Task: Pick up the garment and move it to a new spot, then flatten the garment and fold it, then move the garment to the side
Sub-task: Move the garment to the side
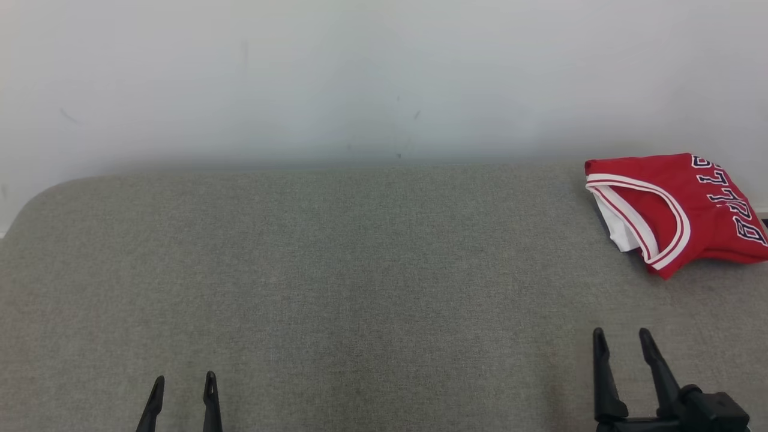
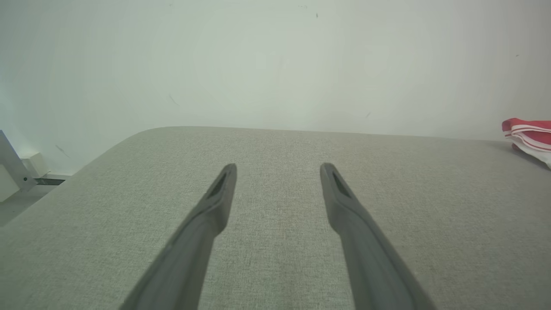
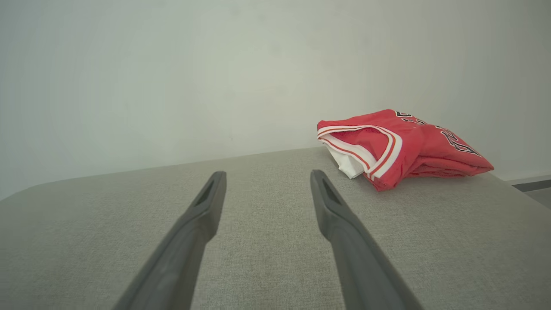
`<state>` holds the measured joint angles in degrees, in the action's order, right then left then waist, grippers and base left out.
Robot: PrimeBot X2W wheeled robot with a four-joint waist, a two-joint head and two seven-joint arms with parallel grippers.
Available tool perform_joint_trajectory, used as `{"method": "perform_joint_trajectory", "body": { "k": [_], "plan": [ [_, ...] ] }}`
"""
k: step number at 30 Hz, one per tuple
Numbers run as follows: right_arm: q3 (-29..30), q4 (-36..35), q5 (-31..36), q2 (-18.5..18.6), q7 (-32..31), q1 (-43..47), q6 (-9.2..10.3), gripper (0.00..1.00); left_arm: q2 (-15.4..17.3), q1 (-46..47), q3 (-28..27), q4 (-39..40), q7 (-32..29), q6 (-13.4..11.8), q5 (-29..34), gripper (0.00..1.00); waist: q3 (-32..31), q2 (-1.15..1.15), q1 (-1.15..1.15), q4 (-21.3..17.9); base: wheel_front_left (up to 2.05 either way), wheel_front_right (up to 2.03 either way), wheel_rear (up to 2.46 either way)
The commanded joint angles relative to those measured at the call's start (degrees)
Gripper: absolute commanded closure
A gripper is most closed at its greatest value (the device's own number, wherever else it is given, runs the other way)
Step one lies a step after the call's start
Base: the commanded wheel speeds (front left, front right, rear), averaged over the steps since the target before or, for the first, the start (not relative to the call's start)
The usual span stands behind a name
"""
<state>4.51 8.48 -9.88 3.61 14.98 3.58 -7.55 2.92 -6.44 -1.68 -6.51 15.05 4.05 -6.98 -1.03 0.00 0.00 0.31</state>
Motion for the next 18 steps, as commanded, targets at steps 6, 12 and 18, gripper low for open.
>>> {"method": "perform_joint_trajectory", "body": {
  "k": [6, 12, 18],
  "plan": [
    [-3.47, 1.15, 0.02, -0.44, 0.23, 0.78, 0.12, 0.0, -0.06, -0.37, 0.07, -0.57, 0.16, -0.87, 0.78, 0.0, -0.11, 0.0, 0.0, 0.39, 0.0, 0.0, 0.0],
    [-6.27, 2.63, 0.53, -0.68, 0.23, 1.34, 0.12, 0.0, -0.07, -0.5, 0.02, -1.33, 0.16, -1.4, 0.82, 0.0, -0.26, 0.0, 0.0, 0.83, 0.0, 0.0, 0.0],
    [-6.49, 2.71, 0.24, -0.77, 0.23, 1.39, 0.12, 0.0, -0.07, -0.71, -0.21, -1.94, 0.16, -1.27, 0.08, 0.0, -0.21, 0.0, 0.0, 0.67, 0.0, 0.0, 0.0]
  ]
}}
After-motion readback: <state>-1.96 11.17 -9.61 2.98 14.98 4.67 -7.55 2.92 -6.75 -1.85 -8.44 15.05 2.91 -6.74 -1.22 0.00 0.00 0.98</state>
